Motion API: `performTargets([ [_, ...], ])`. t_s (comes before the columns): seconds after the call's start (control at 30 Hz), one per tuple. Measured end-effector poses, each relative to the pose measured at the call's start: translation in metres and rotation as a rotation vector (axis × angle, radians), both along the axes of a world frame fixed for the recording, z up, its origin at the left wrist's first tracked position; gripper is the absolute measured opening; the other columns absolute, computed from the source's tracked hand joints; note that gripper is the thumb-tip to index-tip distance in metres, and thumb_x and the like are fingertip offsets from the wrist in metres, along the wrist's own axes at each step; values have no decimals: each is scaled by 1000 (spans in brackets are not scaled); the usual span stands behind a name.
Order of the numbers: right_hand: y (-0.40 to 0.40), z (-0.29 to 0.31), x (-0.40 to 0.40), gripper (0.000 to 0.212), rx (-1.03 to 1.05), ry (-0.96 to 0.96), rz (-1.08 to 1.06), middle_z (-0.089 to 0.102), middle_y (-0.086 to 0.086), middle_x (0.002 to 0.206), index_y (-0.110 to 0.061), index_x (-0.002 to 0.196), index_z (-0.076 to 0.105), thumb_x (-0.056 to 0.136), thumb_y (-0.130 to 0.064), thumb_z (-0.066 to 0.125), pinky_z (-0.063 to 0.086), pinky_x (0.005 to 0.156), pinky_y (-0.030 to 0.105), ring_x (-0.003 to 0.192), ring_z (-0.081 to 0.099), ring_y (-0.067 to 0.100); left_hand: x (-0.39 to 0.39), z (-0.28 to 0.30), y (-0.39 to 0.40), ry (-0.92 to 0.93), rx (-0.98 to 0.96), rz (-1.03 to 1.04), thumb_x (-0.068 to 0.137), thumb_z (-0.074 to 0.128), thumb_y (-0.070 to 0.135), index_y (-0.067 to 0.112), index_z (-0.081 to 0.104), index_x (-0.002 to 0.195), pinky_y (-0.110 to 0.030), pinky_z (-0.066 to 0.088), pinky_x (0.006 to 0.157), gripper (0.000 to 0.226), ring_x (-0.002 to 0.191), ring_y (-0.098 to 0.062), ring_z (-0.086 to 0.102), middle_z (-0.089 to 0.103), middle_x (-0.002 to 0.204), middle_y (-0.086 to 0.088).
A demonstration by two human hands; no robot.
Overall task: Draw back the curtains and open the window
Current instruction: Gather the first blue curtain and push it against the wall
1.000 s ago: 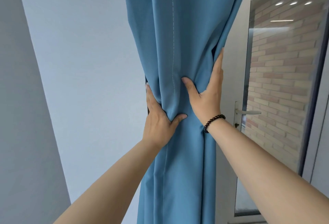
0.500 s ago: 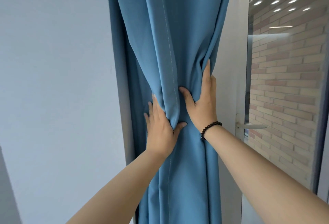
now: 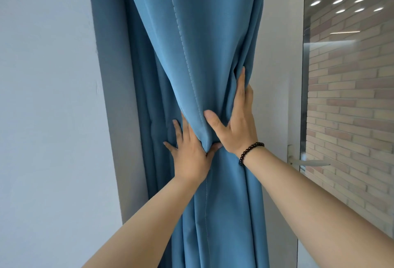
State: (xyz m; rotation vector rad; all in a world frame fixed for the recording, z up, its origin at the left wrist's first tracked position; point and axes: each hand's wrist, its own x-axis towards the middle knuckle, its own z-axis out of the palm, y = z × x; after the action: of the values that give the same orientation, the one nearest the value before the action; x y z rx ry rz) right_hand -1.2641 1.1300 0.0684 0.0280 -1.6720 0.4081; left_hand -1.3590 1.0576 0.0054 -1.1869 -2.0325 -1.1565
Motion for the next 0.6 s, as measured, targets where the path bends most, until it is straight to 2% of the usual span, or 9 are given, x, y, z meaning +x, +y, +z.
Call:
performTargets([
  [0.07, 0, 1, -6, 113, 20, -4, -24, 11, 15, 154, -18, 152, -7, 73, -70, 55, 34, 112, 38, 144, 20, 23, -5, 0, 5, -11, -9, 15, 76, 37, 75, 27, -5, 154, -72, 1, 109, 101, 146, -20, -23, -15, 161, 13],
  [0.1, -1, 2, -9, 116, 25, -2, -36, 7, 16, 155, -16, 152, -7, 71, -71, 57, 32, 113, 45, 146, 14, 24, -9, 0, 8, -13, -18, 27, 80, 41, 70, 26, -4, 154, -71, 1, 110, 97, 146, -19, -23, -16, 161, 12],
  [0.2, -6, 12, -18, 120, 70, 28, -101, 1, 23, 155, -17, 150, -7, 69, -68, 65, 29, 113, 50, 147, 5, 29, -16, 3, 16, -28, -20, 36, 87, 53, 58, 25, -4, 154, -68, -3, 112, 93, 145, -14, -26, -18, 160, 12],
  [0.3, -6, 22, -26, 108, 204, 123, -217, -1, 34, 152, -15, 147, 3, 74, -57, 70, 28, 112, 53, 146, 4, 40, -22, 7, 20, -52, -16, 31, 84, 52, 59, 24, -11, 154, -66, -7, 113, 100, 144, -12, -27, -20, 160, 12],
  [0.37, -1, 28, -33, 93, 314, 166, -266, 4, 37, 150, -14, 145, 11, 79, -45, 68, 29, 110, 55, 143, 9, 45, -27, 9, 25, -47, -21, 47, 79, 47, 64, 23, -16, 153, -66, -9, 112, 105, 145, -12, -27, -22, 160, 11],
  [0.47, 4, 37, -42, 76, 437, 165, -354, 14, 39, 148, -15, 144, 18, 81, -22, 62, 40, 95, 56, 128, 32, 53, -32, 11, 26, -59, -51, 70, 68, 34, 73, 20, -21, 151, -67, -9, 112, 113, 144, -14, -27, -27, 159, 7],
  [0.53, 8, 39, -48, 75, 445, 122, -409, 15, 34, 151, -19, 145, 18, 80, -12, 55, 43, 86, 54, 113, 44, 51, -34, 7, 29, -53, -58, 106, 64, 30, 79, 21, -24, 150, -66, -9, 112, 117, 144, -17, -30, -35, 155, 2],
  [0.6, 11, 41, -54, 77, 436, 74, -447, 13, 29, 154, -23, 147, 15, 80, -10, 51, 43, 84, 53, 106, 48, 45, -38, 4, 28, -16, 25, 138, 67, 34, 79, 23, -27, 148, -63, -10, 114, 116, 143, -24, -32, -37, 153, -7],
])
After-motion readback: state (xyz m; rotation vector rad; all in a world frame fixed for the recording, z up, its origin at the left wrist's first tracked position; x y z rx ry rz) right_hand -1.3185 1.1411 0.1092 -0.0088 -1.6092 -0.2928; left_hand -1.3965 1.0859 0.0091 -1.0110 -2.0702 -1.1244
